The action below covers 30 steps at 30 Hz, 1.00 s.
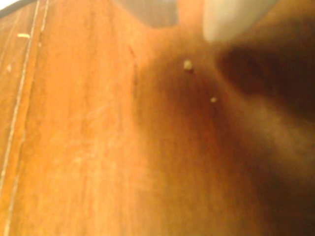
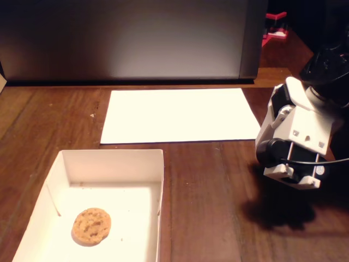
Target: Grasp a mini cookies block and put it in the white box.
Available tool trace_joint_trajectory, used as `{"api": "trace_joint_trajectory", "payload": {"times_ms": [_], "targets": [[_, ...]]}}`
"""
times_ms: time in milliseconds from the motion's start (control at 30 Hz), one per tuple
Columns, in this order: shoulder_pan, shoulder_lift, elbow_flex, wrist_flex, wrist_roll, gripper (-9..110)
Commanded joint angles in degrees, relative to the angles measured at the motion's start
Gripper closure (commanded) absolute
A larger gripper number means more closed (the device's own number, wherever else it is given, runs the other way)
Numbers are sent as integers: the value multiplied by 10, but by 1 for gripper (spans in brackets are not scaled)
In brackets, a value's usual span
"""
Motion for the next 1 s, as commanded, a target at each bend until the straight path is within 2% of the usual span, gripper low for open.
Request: {"api": "trace_joint_trajectory", "payload": {"times_ms": [0, 267, 533, 967], "targets": [[-6, 41, -5, 11, -14, 101], [-16, 41, -5, 11, -15, 101], [-13, 41, -6, 11, 29, 101], [-13, 41, -6, 11, 21, 101]]}}
